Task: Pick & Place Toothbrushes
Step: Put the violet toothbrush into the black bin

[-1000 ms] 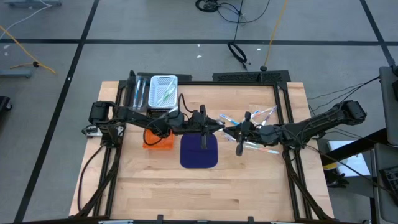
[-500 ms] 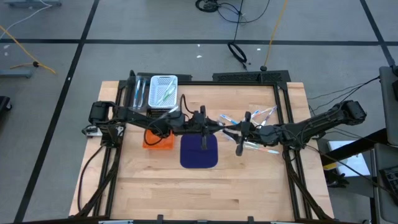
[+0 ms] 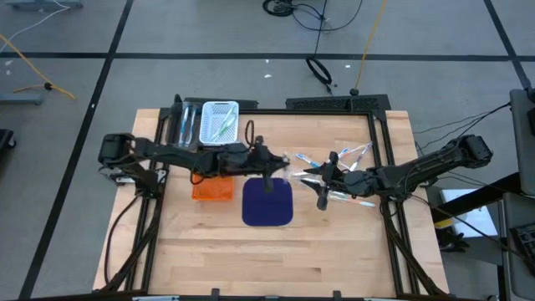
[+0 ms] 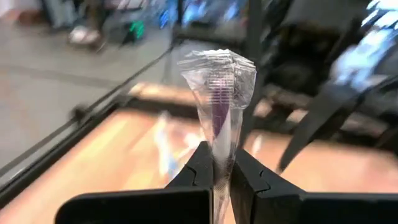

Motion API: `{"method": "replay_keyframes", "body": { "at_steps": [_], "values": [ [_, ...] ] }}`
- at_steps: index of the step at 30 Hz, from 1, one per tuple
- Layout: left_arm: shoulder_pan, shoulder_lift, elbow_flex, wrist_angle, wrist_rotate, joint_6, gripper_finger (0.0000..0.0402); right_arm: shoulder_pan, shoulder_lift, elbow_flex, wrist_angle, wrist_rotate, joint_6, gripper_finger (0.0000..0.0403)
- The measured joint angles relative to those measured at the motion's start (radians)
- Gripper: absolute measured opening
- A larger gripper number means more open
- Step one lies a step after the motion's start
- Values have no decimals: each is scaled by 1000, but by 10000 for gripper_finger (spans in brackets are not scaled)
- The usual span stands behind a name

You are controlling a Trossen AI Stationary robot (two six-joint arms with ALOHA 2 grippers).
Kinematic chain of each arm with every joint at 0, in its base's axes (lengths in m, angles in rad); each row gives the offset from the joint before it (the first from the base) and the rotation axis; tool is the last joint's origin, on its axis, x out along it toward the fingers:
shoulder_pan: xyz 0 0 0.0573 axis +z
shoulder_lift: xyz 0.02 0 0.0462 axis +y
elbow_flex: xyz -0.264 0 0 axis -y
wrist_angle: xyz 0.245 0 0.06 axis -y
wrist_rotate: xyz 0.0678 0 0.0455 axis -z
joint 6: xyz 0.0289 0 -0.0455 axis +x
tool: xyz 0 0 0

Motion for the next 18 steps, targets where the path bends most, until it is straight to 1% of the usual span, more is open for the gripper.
{"method": "replay_keyframes", "body": {
  "at_steps": [3, 5, 8, 10, 13, 18],
  "values": [
    [-1, -68, 0, -165, -101, -8, 9, 0, 0, 0, -12, 0, 2, 152],
    [-1, -109, 0, -284, -186, -31, 9, 0, 0, 0, -11, 0, 3, 149],
    [0, -146, 0, -447, -322, -91, 9, 0, 0, 0, -11, 0, 2, 149],
    [1, -162, 0, -521, -386, -124, 9, 0, 0, 0, -10, 0, 1, 150],
    [4, -179, 0, -613, -433, -159, 9, 0, 0, 0, -11, 0, 0, 150],
    [40, -181, 0, -683, -437, -188, 9, 0, 0, 0, -18, 0, 0, 145]
  ]
}}
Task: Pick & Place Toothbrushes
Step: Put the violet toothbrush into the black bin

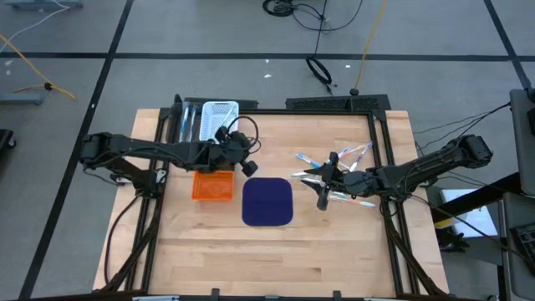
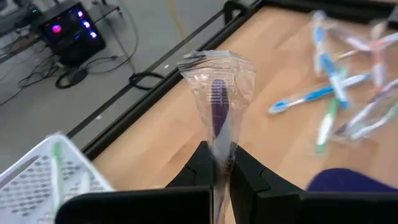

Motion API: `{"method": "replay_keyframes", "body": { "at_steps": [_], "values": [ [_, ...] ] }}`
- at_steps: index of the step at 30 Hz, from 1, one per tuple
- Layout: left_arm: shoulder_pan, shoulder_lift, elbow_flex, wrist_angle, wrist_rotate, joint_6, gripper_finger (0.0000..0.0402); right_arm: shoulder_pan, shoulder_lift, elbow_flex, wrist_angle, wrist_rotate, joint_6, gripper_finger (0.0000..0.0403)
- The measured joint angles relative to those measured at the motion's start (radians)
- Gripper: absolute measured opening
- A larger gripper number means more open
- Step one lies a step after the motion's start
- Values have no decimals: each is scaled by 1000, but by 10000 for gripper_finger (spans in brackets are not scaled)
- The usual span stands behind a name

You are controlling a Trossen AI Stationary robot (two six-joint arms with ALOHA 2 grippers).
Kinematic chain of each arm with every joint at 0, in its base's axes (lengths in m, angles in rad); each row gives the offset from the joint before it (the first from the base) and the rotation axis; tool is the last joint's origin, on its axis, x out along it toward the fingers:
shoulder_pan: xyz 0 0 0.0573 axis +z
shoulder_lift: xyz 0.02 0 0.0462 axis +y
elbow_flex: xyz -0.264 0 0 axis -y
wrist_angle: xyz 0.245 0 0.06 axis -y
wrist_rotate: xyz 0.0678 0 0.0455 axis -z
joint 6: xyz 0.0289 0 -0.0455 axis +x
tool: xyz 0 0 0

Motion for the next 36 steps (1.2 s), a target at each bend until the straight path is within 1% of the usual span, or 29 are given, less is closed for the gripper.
{"method": "replay_keyframes", "body": {
  "at_steps": [5, 11, 23, 27, 33, 36],
  "values": [
    [46, 0, 0, -68, 1, -23, 9, 0, 0, 0, -10, 0, 0, 146],
    [78, 0, 0, -138, 2, -31, 9, 0, 0, 0, -18, 0, 0, 142],
    [143, -13, 0, -376, 4, -141, 9, 0, 0, 0, -23, 0, -1, 142],
    [167, -15, 0, -442, 51, -174, 9, 0, 0, 0, -24, 0, -1, 140],
    [188, -15, 0, -510, 59, -206, 9, 0, 0, 0, -25, 0, -1, 139],
    [198, -6, 0, -515, 71, -205, 9, 0, 0, 0, -25, 0, -1, 139]
  ]
}}
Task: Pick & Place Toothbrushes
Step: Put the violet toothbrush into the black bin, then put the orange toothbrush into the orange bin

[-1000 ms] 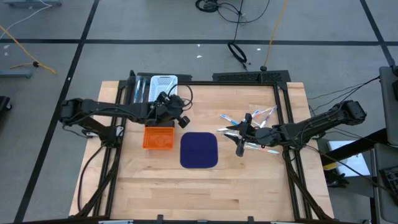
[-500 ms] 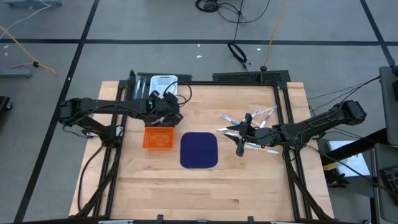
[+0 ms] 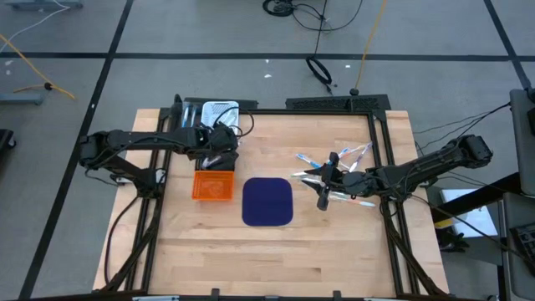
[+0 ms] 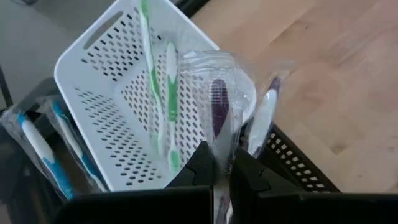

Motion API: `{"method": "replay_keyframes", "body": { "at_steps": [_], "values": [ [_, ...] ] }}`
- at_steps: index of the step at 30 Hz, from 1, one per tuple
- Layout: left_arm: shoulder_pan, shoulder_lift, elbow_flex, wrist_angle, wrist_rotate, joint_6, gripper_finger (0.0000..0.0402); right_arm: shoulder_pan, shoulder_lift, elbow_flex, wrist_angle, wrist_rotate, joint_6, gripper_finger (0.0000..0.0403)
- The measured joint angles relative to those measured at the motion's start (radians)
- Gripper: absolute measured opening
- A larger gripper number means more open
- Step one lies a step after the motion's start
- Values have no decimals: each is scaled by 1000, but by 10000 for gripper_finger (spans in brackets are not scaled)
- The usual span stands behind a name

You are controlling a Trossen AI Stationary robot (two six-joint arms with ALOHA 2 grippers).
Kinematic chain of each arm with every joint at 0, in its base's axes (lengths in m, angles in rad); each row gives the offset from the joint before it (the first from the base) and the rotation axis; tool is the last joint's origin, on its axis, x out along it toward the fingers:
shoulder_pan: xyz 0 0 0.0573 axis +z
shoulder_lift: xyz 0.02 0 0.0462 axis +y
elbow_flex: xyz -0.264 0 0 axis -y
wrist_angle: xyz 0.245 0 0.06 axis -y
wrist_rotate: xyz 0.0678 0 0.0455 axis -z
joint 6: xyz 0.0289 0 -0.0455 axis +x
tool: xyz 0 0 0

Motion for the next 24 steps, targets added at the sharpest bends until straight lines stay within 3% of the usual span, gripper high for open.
{"method": "replay_keyframes", "body": {
  "at_steps": [11, 24],
  "values": [
    [20, 56, 0, -18, 36, -4, 10, 0, 0, 0, -12, 0, 0, 139],
    [20, 63, 0, -14, 52, -2, 131, 0, 0, 0, -13, 0, 0, 139]
  ]
}}
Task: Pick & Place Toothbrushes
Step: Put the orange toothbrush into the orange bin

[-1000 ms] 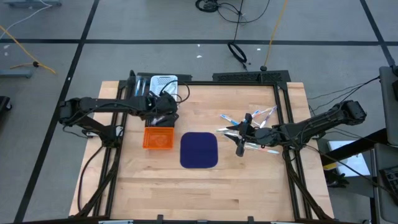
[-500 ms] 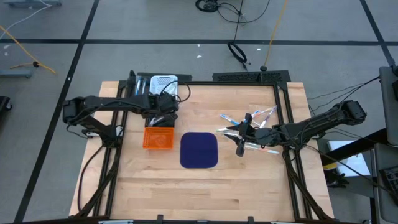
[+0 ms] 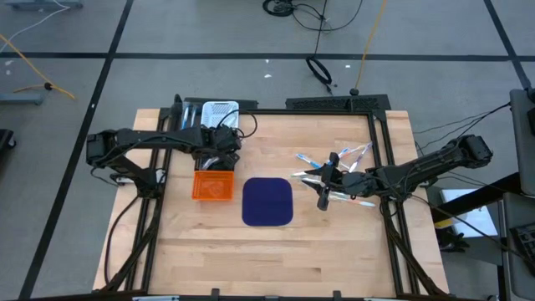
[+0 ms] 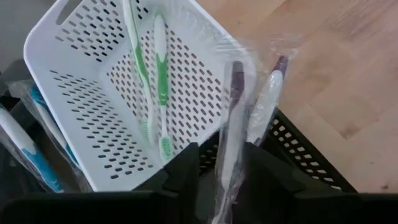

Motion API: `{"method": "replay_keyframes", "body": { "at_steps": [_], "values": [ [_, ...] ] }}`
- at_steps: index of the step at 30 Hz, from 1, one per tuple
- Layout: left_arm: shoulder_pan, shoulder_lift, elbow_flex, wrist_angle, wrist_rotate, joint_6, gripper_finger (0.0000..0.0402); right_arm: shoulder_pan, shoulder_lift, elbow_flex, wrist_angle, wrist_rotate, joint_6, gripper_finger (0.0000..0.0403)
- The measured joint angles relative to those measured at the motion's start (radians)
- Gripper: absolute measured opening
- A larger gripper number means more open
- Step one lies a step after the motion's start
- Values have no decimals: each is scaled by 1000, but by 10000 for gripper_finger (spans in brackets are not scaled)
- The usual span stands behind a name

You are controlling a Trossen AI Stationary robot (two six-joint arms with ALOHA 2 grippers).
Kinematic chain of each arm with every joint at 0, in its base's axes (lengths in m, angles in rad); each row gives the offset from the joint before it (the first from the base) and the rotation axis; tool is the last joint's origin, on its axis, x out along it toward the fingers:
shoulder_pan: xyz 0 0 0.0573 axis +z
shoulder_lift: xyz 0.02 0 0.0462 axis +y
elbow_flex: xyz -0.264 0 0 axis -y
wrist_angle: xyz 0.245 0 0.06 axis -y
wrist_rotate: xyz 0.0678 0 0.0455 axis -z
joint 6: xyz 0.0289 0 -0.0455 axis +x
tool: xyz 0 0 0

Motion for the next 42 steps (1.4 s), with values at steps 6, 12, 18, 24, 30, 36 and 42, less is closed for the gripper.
{"method": "replay_keyframes", "body": {
  "at_steps": [6, 12, 18, 24, 30, 36, 42],
  "values": [
    [0, 0, 0, 10, 2, 23, 172, 0, 0, 0, -13, 0, 1, 139],
    [-7, -8, 0, 68, 35, 49, 196, 0, 0, 0, -71, -1, 37, 139],
    [-37, -14, 0, 192, 70, 122, 198, 0, 0, 0, -217, -6, 124, 139],
    [-83, -13, 0, 399, 185, 229, 198, 0, 0, 0, -411, -75, 271, 139],
    [-130, -13, 0, 590, 274, 316, 198, 0, 0, 0, -587, -236, 408, 139],
    [-166, -13, 0, 716, 366, 381, 198, 2, 0, 0, -742, -386, 513, 139],
    [-198, -13, 0, 773, 390, 421, 198, 2, 0, 0, -876, -477, 579, 139]
  ]
}}
